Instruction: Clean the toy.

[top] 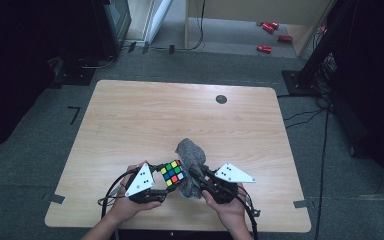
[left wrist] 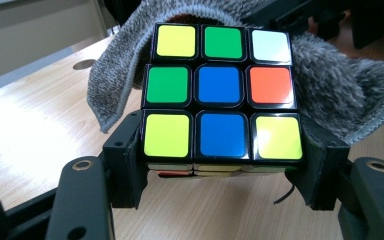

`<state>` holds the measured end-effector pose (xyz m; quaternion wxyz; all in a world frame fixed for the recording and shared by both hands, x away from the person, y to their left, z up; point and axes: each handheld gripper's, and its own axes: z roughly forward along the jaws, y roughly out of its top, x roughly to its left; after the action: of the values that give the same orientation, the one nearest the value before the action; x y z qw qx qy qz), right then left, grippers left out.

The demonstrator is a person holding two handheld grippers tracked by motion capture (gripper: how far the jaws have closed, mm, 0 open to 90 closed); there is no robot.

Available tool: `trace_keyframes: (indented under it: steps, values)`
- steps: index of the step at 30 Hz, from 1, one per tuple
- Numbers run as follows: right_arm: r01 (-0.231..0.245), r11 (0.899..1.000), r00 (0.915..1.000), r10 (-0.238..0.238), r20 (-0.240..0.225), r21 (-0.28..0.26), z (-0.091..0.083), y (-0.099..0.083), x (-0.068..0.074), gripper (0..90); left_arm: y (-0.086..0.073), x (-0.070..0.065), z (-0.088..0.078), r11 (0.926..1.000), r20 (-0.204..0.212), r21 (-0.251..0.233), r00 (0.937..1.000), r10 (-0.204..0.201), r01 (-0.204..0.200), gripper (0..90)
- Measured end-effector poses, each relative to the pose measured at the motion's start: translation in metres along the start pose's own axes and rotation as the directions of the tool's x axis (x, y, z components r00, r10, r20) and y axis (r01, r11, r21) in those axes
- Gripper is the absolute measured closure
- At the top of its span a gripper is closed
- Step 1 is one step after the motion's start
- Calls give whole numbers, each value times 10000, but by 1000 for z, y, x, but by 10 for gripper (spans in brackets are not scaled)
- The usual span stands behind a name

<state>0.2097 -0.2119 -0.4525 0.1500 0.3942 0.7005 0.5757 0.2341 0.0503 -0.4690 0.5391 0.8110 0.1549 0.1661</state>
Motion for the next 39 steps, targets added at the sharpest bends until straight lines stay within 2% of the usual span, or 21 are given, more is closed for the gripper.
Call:
trace_keyframes:
  steps: [5,9,14,16,17,18,19,20,21,22,24,26,27,29,30,31,33,34,35,37,39]
  values:
    - [-130,9997,9999,129,18,186,3,-3,-1,778,-1,-1,-1,10000,-112,-64,9999,69,-70,345]
    - [-430,9987,9991,431,-44,263,4,-5,-4,778,-1,0,-2,9998,-102,-192,9999,111,-113,345]
    - [-515,9983,9987,514,23,274,4,-5,-5,778,-1,1,0,9998,-31,-168,10000,-54,54,345]
    - [-419,9991,9991,419,38,75,0,-1,-3,777,-1,0,2,10000,-264,9,9996,99,-99,345]
    - [-377,9993,9993,377,-16,-82,-2,1,-1,777,-1,-2,3,9993,-478,206,9983,322,-312,345]
    - [-214,9994,9997,211,-105,-268,-3,4,2,777,-1,-4,4,9976,-721,417,9957,583,-554,346]
    - [125,9992,9999,-127,-39,-373,-4,6,7,775,-1,-9,6,9934,-1028,725,9900,965,-893,346]
    - [723,9966,9973,-718,127,-397,-3,8,17,771,0,-11,7,9910,-1125,851,9872,1127,-1034,346]
    - [1112,9929,9937,-1106,159,-413,-2,8,23,767,1,-14,9,9899,-1192,950,9860,1163,-1053,345]
    - [1546,9874,9878,-1538,241,-348,0,7,31,764,2,-15,10,9891,-1264,1055,9852,1159,-1028,345]
    - [2359,9715,9708,-2344,513,-239,4,4,43,764,3,-17,12,9879,-1351,1226,9846,1113,-949,346]
    - [2585,9659,9652,-2575,459,-170,5,2,49,765,3,-18,13,9862,-1399,1394,9842,1084,-888,345]
    - [2715,9624,9618,-2709,406,-101,6,0,51,765,3,-19,14,9838,-1531,1488,9805,1229,-1001,346]
    - [3115,9501,9492,-3119,422,165,10,-3,56,765,3,-23,16,9764,-1762,1711,9709,1622,-1320,346]
    - [3382,9405,9400,-3393,349,339,12,-5,60,765,2,-24,17,9755,-1725,1736,9711,1650,-1349,346]
    - [3503,9357,9358,-3516,270,424,13,-5,61,765,2,-24,17,9737,-1681,1791,9708,1712,-1407,346]
    - [3550,9332,9345,-3559,67,566,15,-6,61,765,1,-24,17,9741,-1694,1757,9703,1725,-1425,346]
    - [3496,9355,9366,-3503,59,518,15,-5,59,765,1,-24,16,9756,-1696,1677,9707,1704,-1420,346]
    - [3331,9421,9427,-3336,83,379,13,-3,55,763,2,-25,15,9772,-1730,1563,9701,1703,-1436,347]
    - [3047,9524,9513,-3045,482,48,9,1,46,760,3,-26,14,9747,-1845,1534,9643,1900,-1627,346]
    - [3014,9535,9500,-3009,832,71,6,4,42,762,3,-27,15,9729,-1894,1579,9618,1975,-1687,346]
